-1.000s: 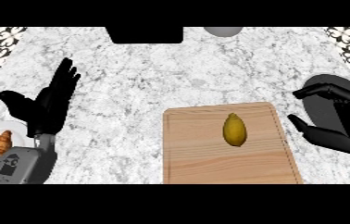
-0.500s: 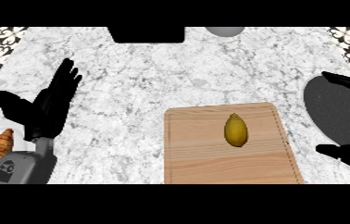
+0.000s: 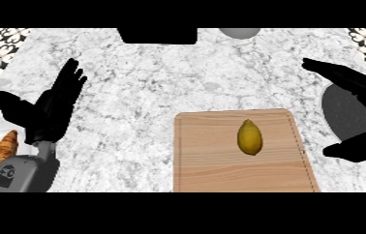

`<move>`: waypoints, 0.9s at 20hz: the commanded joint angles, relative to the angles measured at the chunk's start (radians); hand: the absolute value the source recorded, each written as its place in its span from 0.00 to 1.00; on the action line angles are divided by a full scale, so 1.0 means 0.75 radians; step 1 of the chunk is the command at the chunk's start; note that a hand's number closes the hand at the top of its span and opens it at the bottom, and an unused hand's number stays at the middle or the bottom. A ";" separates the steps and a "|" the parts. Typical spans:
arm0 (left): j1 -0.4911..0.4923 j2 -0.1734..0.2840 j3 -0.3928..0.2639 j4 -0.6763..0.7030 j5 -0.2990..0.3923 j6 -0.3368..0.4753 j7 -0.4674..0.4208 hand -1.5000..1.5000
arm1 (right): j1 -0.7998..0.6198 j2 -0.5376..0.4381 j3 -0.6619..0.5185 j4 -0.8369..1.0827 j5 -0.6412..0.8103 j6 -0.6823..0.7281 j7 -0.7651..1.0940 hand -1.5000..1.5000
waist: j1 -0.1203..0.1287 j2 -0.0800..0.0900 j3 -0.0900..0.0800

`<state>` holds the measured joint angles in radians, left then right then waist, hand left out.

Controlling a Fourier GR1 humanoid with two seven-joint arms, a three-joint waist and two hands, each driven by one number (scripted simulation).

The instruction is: Pick the lemon from the cutting board and place it in the pan

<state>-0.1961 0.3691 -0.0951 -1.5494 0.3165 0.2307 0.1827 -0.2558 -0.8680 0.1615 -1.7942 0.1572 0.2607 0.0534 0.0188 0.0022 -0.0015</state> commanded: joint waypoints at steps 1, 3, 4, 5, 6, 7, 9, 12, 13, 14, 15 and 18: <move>-0.027 -0.030 -0.019 0.042 -0.045 0.007 -0.037 0.50 | -0.186 0.009 0.170 0.013 0.086 0.152 0.217 0.00 | 0.015 0.005 -0.001; -0.009 -0.027 -0.012 0.013 -0.027 0.004 -0.008 0.50 | -0.166 0.037 0.291 0.020 0.164 0.202 0.254 0.00 | 0.021 0.004 -0.001; -0.033 -0.009 -0.013 -0.015 -0.023 -0.001 0.038 0.50 | -0.175 0.030 0.304 0.028 0.119 0.281 0.311 0.00 | 0.016 0.002 -0.001; -0.036 -0.001 0.038 0.045 0.012 -0.033 -0.008 0.50 | -0.164 -0.013 0.305 -0.001 0.071 0.370 0.339 0.00 | -0.001 0.001 -0.002; 0.007 0.006 0.025 -0.013 0.003 -0.021 0.027 0.50 | -0.207 -0.021 0.306 0.043 0.072 0.422 0.324 0.00 | 0.011 -0.001 0.000; 0.050 0.031 0.057 0.013 0.019 -0.075 -0.024 0.50 | -0.172 0.013 0.322 -0.033 0.060 0.434 0.390 0.00 | -0.007 -0.004 0.000; 0.047 -0.051 0.013 0.035 -0.037 -0.026 -0.066 0.50 | -0.207 0.084 0.370 -0.014 0.138 0.454 0.420 0.00 | -0.012 -0.002 0.001; 0.088 -0.045 0.033 -0.062 -0.031 -0.034 0.007 0.50 | -0.219 0.170 0.359 -0.093 0.170 0.517 0.507 0.00 | -0.018 -0.005 0.001; 0.064 -0.035 0.050 -0.076 -0.028 -0.023 0.052 0.50 | -0.255 0.158 0.338 -0.084 0.145 0.590 0.526 0.00 | -0.018 -0.005 0.001; 0.052 0.001 0.069 -0.115 -0.017 -0.041 0.073 0.50 | -0.248 0.104 0.344 -0.098 0.187 0.603 0.474 0.00 | -0.017 -0.005 0.002; 0.090 -0.088 -0.001 -0.031 -0.082 -0.006 -0.033 0.50 | -0.206 0.146 0.408 -0.212 0.220 0.582 0.604 0.00 | -0.028 -0.006 0.001; 0.095 -0.039 0.065 -0.078 -0.049 -0.038 0.009 0.50 | -0.214 0.128 0.405 -0.215 0.319 0.630 0.634 0.00 | -0.023 -0.006 0.001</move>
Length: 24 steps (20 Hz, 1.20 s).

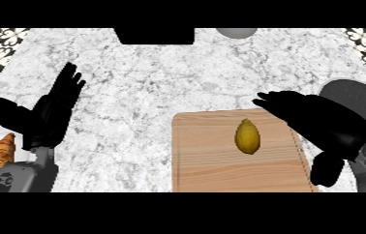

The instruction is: Pick the lemon from the cutting board and place it in the pan

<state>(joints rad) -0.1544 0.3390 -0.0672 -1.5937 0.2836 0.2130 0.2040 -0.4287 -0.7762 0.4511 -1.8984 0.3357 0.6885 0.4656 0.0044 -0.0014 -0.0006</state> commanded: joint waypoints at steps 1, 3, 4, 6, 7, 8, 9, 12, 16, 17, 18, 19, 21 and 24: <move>-0.087 0.016 0.020 -0.019 -0.016 0.010 0.092 0.50 | -0.049 0.127 0.097 -0.053 0.152 0.019 0.156 0.00 | -0.001 0.001 0.000; 0.008 -0.031 0.005 -0.026 -0.036 -0.006 0.024 0.50 | 0.095 0.064 0.082 -0.028 0.294 -0.046 -0.014 0.00 | -0.004 0.001 0.001; -0.005 -0.051 0.020 0.012 -0.066 0.001 -0.019 0.50 | 0.057 0.119 0.027 -0.031 0.272 0.003 0.028 0.00 | -0.005 0.001 0.001; -0.024 -0.026 0.044 -0.048 -0.047 -0.014 0.063 0.50 | -0.037 0.245 0.010 -0.071 0.201 0.125 0.182 0.00 | -0.001 0.001 0.000; 0.019 -0.068 0.014 -0.034 -0.078 -0.005 0.008 0.50 | -0.073 0.313 0.038 -0.042 0.221 0.134 0.204 0.00 | 0.002 0.001 0.000; -0.002 -0.032 0.077 0.001 -0.053 -0.037 0.028 0.50 | -0.013 0.309 0.035 -0.035 0.279 0.094 0.132 0.00 | -0.001 0.002 0.001; 0.030 -0.087 0.014 -0.073 -0.085 0.006 0.040 0.50 | 0.011 0.355 0.110 -0.020 0.346 0.054 0.139 0.00 | 0.001 0.001 0.001; -0.014 -0.039 0.104 0.036 -0.051 -0.091 0.012 0.50 | -0.004 0.391 0.066 -0.018 0.373 0.151 0.178 0.00 | -0.003 0.001 0.000; -0.014 -0.101 0.066 0.017 -0.094 -0.061 -0.002 0.50 | -0.017 0.404 0.083 0.186 0.503 0.074 0.077 0.00 | 0.002 0.003 0.001; 0.086 -0.148 0.008 -0.082 -0.158 -0.007 0.000 0.50 | 0.005 0.440 0.023 0.030 0.429 0.208 0.199 0.00 | -0.001 0.000 0.001; 0.008 -0.075 0.106 -0.053 -0.078 -0.081 0.072 0.50 | 0.033 0.449 0.019 0.040 0.466 0.192 0.183 0.00 | -0.003 0.001 0.001; -0.020 -0.111 0.083 0.056 -0.110 -0.071 -0.021 0.50 | 0.003 0.487 0.142 0.250 0.597 0.009 0.081 0.00 | 0.003 0.005 0.001; 0.028 -0.113 0.096 -0.021 -0.120 -0.084 0.018 0.50 | 0.096 0.442 0.045 0.117 0.589 0.084 0.059 0.00 | -0.004 0.001 0.001; -0.022 -0.138 0.088 -0.014 -0.152 -0.068 0.044 0.50 | 0.012 0.551 0.036 0.277 0.641 0.057 0.021 0.00 | -0.001 0.002 0.001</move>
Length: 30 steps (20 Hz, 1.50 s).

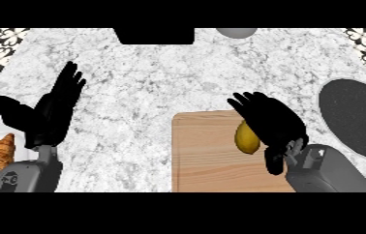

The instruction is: Pick the lemon from the cutting board and place it in the pan

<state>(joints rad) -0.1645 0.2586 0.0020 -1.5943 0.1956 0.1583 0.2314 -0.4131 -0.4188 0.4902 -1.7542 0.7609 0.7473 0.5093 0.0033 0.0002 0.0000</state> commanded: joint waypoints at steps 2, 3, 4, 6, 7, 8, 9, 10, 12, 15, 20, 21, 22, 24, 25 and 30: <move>-0.004 0.002 0.063 0.041 0.036 -0.075 -0.022 0.50 | 0.010 0.045 0.027 0.179 0.149 -0.114 -0.146 0.00 | 0.002 0.001 0.000; 0.042 -0.024 0.000 -0.098 -0.039 -0.001 0.053 0.50 | -0.035 0.107 0.001 0.214 0.132 -0.056 -0.111 0.00 | 0.005 0.000 0.000; -0.031 -0.005 0.054 0.044 -0.017 -0.049 -0.002 0.50 | 0.013 0.053 -0.001 0.219 0.163 -0.090 -0.180 0.00 | -0.001 0.001 0.000; 0.091 -0.044 0.030 0.024 -0.018 -0.083 -0.112 0.50 | -0.064 0.162 -0.007 0.194 0.142 0.052 -0.046 0.00 | 0.003 0.000 -0.001; 0.030 -0.052 0.017 -0.059 -0.054 -0.024 0.021 0.50 | -0.031 0.146 -0.020 0.223 0.192 0.002 -0.130 0.00 | 0.001 -0.001 0.000; -0.026 0.005 0.086 -0.020 0.005 -0.076 0.051 0.50 | -0.046 0.100 -0.039 0.312 0.199 -0.055 -0.223 0.00 | 0.001 0.001 0.000; 0.037 -0.041 0.058 -0.024 -0.015 -0.083 -0.023 0.50 | -0.066 0.101 -0.062 0.319 0.216 -0.039 -0.255 0.00 | 0.002 0.000 0.000; 0.001 0.001 0.096 0.069 -0.008 -0.133 -0.048 0.50 | -0.046 0.154 -0.026 0.337 0.255 -0.096 -0.231 0.00 | 0.000 0.001 0.000; 0.002 -0.063 0.034 0.002 -0.070 -0.058 -0.017 0.50 | 0.059 0.134 -0.022 0.294 0.287 -0.180 -0.275 0.00 | -0.003 0.000 0.000; 0.011 -0.058 0.067 0.008 -0.064 -0.071 -0.008 0.50 | 0.003 0.209 -0.038 0.442 0.317 -0.211 -0.326 0.00 | 0.002 0.001 0.000; 0.029 -0.110 0.036 -0.035 -0.109 -0.058 0.007 0.50 | 0.068 0.241 -0.082 0.384 0.355 -0.142 -0.326 0.00 | -0.002 -0.001 0.000; -0.033 -0.053 0.120 0.072 -0.051 -0.118 -0.034 0.50 | -0.014 0.234 -0.103 0.534 0.359 -0.186 -0.393 0.00 | 0.001 0.001 0.000; -0.056 -0.077 0.085 0.046 -0.093 -0.077 0.015 0.50 | 0.002 0.217 -0.098 0.536 0.374 -0.188 -0.435 0.00 | -0.001 0.001 0.000; 0.035 -0.089 0.069 -0.049 -0.085 -0.086 0.013 0.50 | -0.022 0.243 -0.052 0.628 0.412 -0.290 -0.515 1.00 | 0.007 0.001 0.000; -0.073 -0.101 0.090 0.139 -0.104 -0.085 -0.078 0.50 | 0.002 0.266 -0.043 0.473 0.387 -0.218 -0.475 1.00 | -0.006 0.001 0.000; -0.053 -0.119 0.080 0.062 -0.130 -0.061 -0.010 0.50 | 0.003 0.269 -0.077 0.671 0.471 -0.402 -0.626 1.00 | -0.001 0.001 0.000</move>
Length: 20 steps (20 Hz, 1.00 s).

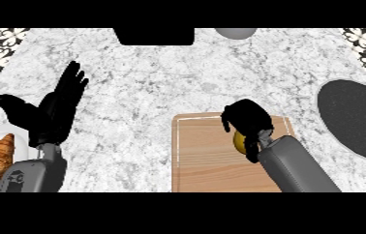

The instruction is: Pick the lemon from the cutting board and place it in the pan

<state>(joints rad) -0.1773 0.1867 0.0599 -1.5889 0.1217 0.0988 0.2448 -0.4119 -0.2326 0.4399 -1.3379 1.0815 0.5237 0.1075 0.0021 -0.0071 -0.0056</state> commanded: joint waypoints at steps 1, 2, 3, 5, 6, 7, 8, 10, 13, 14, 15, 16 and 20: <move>-0.009 -0.003 0.035 0.062 0.023 -0.042 -0.052 0.50 | -0.040 0.056 -0.016 0.182 0.054 -0.107 -0.093 1.00 | 0.004 0.011 0.007; 0.031 -0.008 0.001 -0.036 -0.005 -0.019 0.012 0.50 | 0.074 0.031 -0.008 -0.034 0.029 -0.059 -0.069 1.00 | -0.001 0.008 0.007; -0.036 0.041 0.083 0.072 0.050 -0.079 -0.035 0.50 | 0.018 0.031 -0.043 0.076 0.049 -0.078 -0.091 1.00 | -0.001 0.010 0.007; -0.033 0.037 0.073 0.085 0.019 -0.058 -0.021 0.50 | 0.043 0.059 -0.037 0.126 0.056 -0.137 -0.117 1.00 | 0.000 0.011 0.007; 0.010 -0.015 0.022 -0.043 -0.007 -0.006 0.031 0.50 | -0.008 0.036 -0.097 0.095 0.030 -0.065 -0.145 1.00 | 0.002 0.009 0.008; -0.020 0.018 0.071 0.033 0.034 -0.052 -0.002 0.50 | 0.063 0.058 -0.069 0.074 0.059 -0.178 -0.131 1.00 | -0.001 0.010 0.008; 0.040 -0.012 0.016 -0.023 -0.011 -0.038 -0.019 0.50 | 0.013 -0.017 -0.149 0.042 0.009 -0.113 -0.194 1.00 | 0.000 0.009 0.008; -0.002 0.014 0.036 -0.051 -0.010 -0.020 0.042 0.50 | 0.123 0.053 -0.069 -0.174 0.067 -0.164 -0.062 1.00 | -0.009 0.005 0.008; 0.003 0.023 0.058 0.005 0.009 -0.047 0.009 0.50 | 0.125 0.075 -0.183 -0.206 0.083 -0.213 0.083 1.00 | -0.011 0.006 0.007; 0.015 0.013 0.059 0.012 -0.002 -0.032 -0.015 0.50 | 0.168 0.056 -0.226 -0.367 0.058 -0.111 0.187 1.00 | -0.038 -0.003 0.006; 0.002 -0.017 0.047 0.022 -0.006 -0.010 -0.012 0.50 | 0.237 0.075 -0.240 -0.367 0.089 -0.184 0.245 1.00 | -0.048 -0.002 0.007; -0.003 0.042 0.089 0.008 0.021 -0.045 0.006 0.50 | 0.308 0.070 -0.269 -0.427 0.089 -0.203 0.288 1.00 | -0.060 -0.007 0.007; 0.043 -0.017 0.056 0.014 0.008 -0.027 -0.035 0.50 | 0.308 0.054 -0.257 -0.751 0.221 -0.170 0.482 1.00 | -0.049 -0.007 0.005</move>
<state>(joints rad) -0.1517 0.1927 0.1086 -1.5794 0.1265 0.0729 0.2280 -0.2105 -0.1837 0.2598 -1.7251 1.1806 0.3991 0.3505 -0.0323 -0.0111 -0.0014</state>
